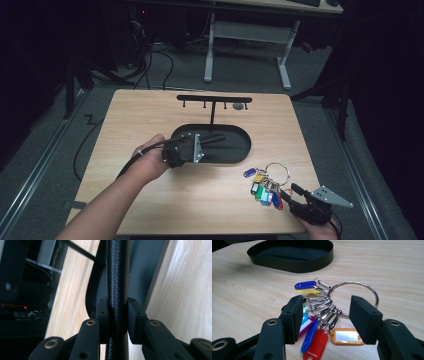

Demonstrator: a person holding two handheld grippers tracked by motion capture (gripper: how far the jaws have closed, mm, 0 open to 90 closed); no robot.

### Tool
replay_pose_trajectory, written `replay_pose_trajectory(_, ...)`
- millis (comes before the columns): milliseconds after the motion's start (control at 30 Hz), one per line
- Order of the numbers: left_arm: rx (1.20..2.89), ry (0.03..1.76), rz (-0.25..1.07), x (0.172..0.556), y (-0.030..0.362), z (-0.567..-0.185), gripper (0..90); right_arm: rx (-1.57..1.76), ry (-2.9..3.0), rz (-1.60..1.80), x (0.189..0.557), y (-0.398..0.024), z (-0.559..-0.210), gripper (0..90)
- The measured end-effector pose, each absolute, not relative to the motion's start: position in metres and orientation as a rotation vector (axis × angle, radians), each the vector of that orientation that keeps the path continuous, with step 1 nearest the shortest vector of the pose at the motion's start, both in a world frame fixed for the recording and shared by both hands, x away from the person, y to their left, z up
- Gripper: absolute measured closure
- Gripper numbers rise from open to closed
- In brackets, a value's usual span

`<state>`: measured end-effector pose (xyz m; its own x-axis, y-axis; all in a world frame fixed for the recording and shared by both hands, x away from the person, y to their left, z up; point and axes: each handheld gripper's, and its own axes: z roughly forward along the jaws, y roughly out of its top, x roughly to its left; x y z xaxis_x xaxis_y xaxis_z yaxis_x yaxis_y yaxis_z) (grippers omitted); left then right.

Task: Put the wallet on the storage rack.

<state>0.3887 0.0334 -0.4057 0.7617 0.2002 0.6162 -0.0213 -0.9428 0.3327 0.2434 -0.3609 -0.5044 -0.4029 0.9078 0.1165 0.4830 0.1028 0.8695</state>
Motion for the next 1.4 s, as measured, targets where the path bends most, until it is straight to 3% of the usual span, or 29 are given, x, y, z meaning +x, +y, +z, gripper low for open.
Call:
replay_pose_trajectory(567, 2.641, 0.009, 1.020, 0.432, -0.013, -0.431, 74.5, 1.352, 1.932, 1.256, 0.244, -0.362, -0.504, 45.3)
replay_pose_trajectory(1400, 2.679, -0.066, 1.115, 0.459, -0.029, -0.466, 74.1, 1.375, 1.937, 1.285, 0.245, -0.364, -0.508, 45.3)
